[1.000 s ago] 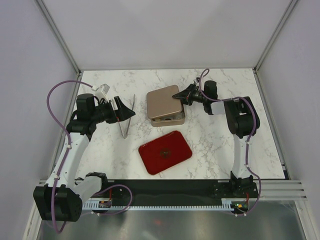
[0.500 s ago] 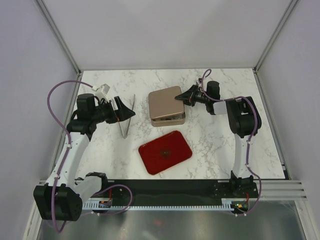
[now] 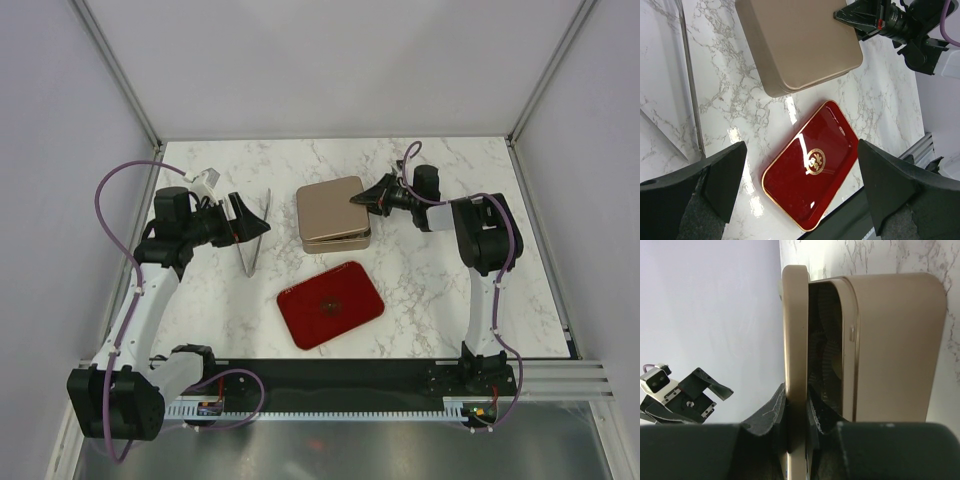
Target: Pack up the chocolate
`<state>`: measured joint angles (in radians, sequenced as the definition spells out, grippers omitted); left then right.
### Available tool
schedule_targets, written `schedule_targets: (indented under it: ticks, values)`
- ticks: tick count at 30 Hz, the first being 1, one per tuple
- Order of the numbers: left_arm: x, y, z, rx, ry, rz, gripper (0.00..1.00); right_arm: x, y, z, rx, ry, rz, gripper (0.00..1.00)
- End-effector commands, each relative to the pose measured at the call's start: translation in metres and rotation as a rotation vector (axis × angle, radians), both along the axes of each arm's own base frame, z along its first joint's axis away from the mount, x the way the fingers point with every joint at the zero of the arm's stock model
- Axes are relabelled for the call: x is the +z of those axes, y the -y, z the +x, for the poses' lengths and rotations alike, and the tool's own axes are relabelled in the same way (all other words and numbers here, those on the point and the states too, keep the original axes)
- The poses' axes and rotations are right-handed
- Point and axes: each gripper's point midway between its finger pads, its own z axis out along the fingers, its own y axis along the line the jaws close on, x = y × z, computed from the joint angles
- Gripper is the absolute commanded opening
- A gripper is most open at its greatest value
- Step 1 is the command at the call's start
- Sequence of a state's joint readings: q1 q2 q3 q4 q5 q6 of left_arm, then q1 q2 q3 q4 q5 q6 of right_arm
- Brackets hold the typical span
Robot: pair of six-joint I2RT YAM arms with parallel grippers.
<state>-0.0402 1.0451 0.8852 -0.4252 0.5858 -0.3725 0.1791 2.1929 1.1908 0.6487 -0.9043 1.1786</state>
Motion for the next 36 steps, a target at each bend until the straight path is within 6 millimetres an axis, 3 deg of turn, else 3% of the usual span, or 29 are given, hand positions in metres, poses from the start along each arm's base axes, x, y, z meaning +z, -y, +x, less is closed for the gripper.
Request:
schedule_targets:
  ticks: [1, 12, 17, 22, 23, 26, 30, 36]
  values:
    - [0.014, -0.004, 0.007, -0.010, 0.067, 0.038, 1.00, -0.004, 0.007, 0.000, -0.001, 0.047, -0.028, 0.22]
    - [0.014, -0.003, 0.007, -0.022, 0.069, 0.038, 1.00, -0.014, 0.018, 0.003, -0.033, 0.025, -0.081, 0.35]
    - [0.015, -0.004, 0.007, -0.020, 0.072, 0.039, 1.00, -0.021, 0.036, 0.005, -0.065, 0.002, -0.129, 0.38]
    - [0.014, -0.004, 0.007, -0.021, 0.071, 0.040, 1.00, -0.028, 0.072, 0.010, -0.150, -0.044, -0.203, 0.40]
    - [0.014, -0.004, 0.007, -0.020, 0.073, 0.041, 1.00, -0.025, 0.076, 0.014, -0.162, -0.042, -0.229, 0.42]
    - [0.014, -0.004, 0.007, -0.020, 0.071, 0.041, 1.00, -0.024, 0.092, 0.018, -0.199, -0.035, -0.372, 0.59]
    - [0.015, -0.004, 0.007, -0.020, 0.075, 0.042, 1.00, -0.002, 0.098, 0.022, -0.223, 0.042, -0.464, 0.79]
    - [0.014, -0.004, 0.007, -0.024, 0.074, 0.041, 1.00, 0.023, 0.087, 0.022, -0.214, 0.108, -0.605, 0.83]
